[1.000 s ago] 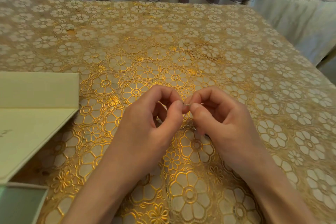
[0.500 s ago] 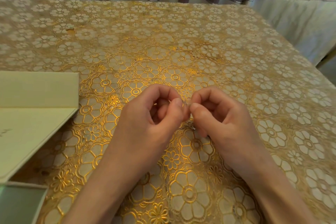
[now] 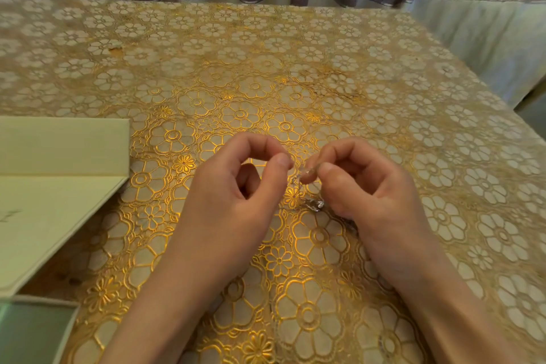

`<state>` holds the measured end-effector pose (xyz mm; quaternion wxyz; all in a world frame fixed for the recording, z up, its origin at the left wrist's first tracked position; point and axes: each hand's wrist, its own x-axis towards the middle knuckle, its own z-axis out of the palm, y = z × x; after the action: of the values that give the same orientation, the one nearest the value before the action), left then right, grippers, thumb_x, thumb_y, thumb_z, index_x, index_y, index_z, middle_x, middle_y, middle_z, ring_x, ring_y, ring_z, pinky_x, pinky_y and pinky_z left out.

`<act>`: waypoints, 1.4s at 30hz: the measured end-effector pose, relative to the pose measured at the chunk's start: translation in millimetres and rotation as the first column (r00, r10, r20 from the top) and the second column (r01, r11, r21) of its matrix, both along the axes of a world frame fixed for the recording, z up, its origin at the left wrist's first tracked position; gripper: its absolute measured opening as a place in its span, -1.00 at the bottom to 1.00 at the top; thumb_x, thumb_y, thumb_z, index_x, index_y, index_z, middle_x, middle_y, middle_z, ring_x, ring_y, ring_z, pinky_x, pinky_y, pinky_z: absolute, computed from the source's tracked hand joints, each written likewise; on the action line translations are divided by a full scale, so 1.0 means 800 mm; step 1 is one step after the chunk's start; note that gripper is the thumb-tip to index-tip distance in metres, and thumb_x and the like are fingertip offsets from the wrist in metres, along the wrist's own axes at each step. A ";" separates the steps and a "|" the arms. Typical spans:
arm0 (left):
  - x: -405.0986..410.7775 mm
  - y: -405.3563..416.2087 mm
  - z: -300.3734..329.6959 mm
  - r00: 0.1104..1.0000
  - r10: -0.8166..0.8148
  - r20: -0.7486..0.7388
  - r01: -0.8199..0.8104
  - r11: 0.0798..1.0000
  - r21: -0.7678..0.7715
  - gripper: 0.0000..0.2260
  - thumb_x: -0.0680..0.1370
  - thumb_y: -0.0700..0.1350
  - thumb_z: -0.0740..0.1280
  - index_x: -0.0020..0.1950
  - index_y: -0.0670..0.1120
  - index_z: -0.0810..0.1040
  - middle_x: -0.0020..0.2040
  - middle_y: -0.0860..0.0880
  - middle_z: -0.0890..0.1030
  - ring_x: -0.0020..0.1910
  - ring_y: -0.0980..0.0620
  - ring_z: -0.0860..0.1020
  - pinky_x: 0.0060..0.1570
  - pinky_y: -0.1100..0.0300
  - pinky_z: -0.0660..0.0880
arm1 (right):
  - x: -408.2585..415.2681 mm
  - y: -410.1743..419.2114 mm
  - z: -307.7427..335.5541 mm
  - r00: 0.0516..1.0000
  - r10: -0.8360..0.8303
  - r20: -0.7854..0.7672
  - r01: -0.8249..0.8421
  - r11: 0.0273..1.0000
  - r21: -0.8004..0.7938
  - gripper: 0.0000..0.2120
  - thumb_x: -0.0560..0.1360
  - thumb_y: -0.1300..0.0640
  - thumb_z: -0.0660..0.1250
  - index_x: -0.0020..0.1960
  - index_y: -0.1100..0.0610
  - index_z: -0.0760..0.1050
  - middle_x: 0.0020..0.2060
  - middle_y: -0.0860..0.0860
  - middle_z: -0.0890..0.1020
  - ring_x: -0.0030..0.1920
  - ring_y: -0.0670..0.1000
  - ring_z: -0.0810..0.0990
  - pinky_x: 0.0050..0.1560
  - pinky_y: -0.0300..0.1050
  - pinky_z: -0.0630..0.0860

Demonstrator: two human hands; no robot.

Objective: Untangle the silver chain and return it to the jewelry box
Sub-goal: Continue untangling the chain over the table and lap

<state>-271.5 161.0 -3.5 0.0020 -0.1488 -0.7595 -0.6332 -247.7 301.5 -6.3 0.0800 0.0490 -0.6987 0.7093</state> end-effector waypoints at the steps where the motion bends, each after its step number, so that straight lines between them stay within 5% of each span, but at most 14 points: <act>1: -0.001 0.000 -0.002 1.000 -0.014 -0.007 0.014 1.000 -0.004 -0.92 0.42 0.01 0.29 -0.15 0.05 0.54 -0.25 -0.27 0.58 -0.46 -0.13 0.36 -0.51 0.24 0.28 | 0.000 0.000 0.001 1.000 0.009 -0.005 -0.010 0.999 -0.041 -0.92 0.39 0.24 0.24 -0.27 0.13 0.45 -0.35 0.02 0.61 -0.48 -0.22 0.45 -0.42 -0.45 0.33; 4: -0.001 0.001 -0.003 0.999 -0.042 -0.025 0.042 0.999 0.006 -0.86 0.40 0.07 0.33 -0.08 0.09 0.55 -0.18 0.05 0.66 -0.24 -0.27 0.53 -0.30 -0.01 0.45 | 0.001 -0.001 0.004 1.000 0.022 -0.002 -0.022 0.994 -0.107 -0.90 0.40 0.28 0.21 -0.26 0.14 0.44 -0.35 0.02 0.63 -0.45 -0.21 0.52 -0.39 -0.46 0.36; 7: 0.000 0.002 -0.001 0.997 -0.070 -0.009 0.071 0.997 0.030 -0.85 0.41 0.06 0.32 -0.07 0.06 0.54 -0.20 0.12 0.68 -0.21 -0.35 0.53 -0.22 -0.08 0.44 | 0.002 -0.001 0.006 1.000 0.012 0.020 -0.010 0.991 -0.131 -0.90 0.40 0.27 0.20 -0.26 0.12 0.43 -0.35 0.01 0.64 -0.47 -0.20 0.50 -0.44 -0.42 0.35; 10: 0.000 0.002 0.002 0.995 -0.093 -0.025 0.094 0.995 0.025 -0.80 0.39 0.12 0.33 -0.08 0.05 0.55 -0.27 0.10 0.67 -0.33 -0.27 0.51 -0.41 0.03 0.38 | 0.001 -0.001 0.006 1.000 -0.003 0.030 0.007 0.993 -0.122 -0.91 0.40 0.25 0.21 -0.26 0.11 0.43 -0.40 -0.07 0.62 -0.51 -0.21 0.42 -0.48 -0.42 0.31; 14: -0.002 -0.002 0.000 0.994 -0.106 -0.037 0.105 0.994 -0.019 -0.91 0.38 -0.02 0.36 -0.13 0.07 0.57 -0.35 0.12 0.58 -0.54 0.18 0.27 -0.54 0.41 0.20 | 0.001 -0.001 0.005 1.000 -0.008 0.023 0.011 0.994 -0.107 -0.85 0.39 0.24 0.23 -0.30 0.04 0.47 -0.37 -0.05 0.62 -0.50 -0.16 0.33 -0.50 -0.39 0.28; 23: 0.002 0.001 0.003 0.993 -0.082 -0.081 0.075 0.994 -0.085 -0.94 0.38 -0.02 0.36 -0.19 0.05 0.59 -0.51 0.26 0.43 -0.56 0.20 0.24 -0.54 0.48 0.15 | 0.001 0.002 0.002 0.999 -0.037 0.018 0.036 0.998 0.056 -0.98 0.34 0.11 0.36 -0.27 0.02 0.53 -0.50 -0.10 0.41 -0.50 -0.21 0.28 -0.48 -0.43 0.22; 37: 0.002 0.001 0.001 0.999 -0.022 -0.049 0.021 0.999 -0.036 -0.93 0.39 -0.05 0.34 -0.28 0.01 0.59 -0.54 0.17 0.36 -0.55 0.20 0.25 -0.54 0.47 0.16 | 0.001 -0.003 0.003 0.999 -0.037 -0.002 0.036 0.984 0.176 -0.90 0.35 0.20 0.27 -0.33 0.06 0.43 -0.49 -0.16 0.42 -0.48 -0.21 0.30 -0.46 -0.42 0.24; 42: 0.000 0.000 -0.002 0.999 0.012 -0.044 -0.015 0.998 -0.057 -0.95 0.39 0.01 0.40 -0.22 0.07 0.62 -0.49 -0.11 0.41 -0.52 0.20 0.27 -0.53 0.42 0.20 | 0.003 0.000 0.003 0.998 -0.058 0.021 0.055 0.992 0.110 -0.94 0.37 0.15 0.28 -0.28 0.07 0.49 -0.55 -0.18 0.39 -0.52 -0.21 0.31 -0.47 -0.46 0.23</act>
<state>-271.4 160.8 -5.1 0.0185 -0.1576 -0.7781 -0.6077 -245.4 301.7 -4.0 0.0887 0.0249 -0.7384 0.6681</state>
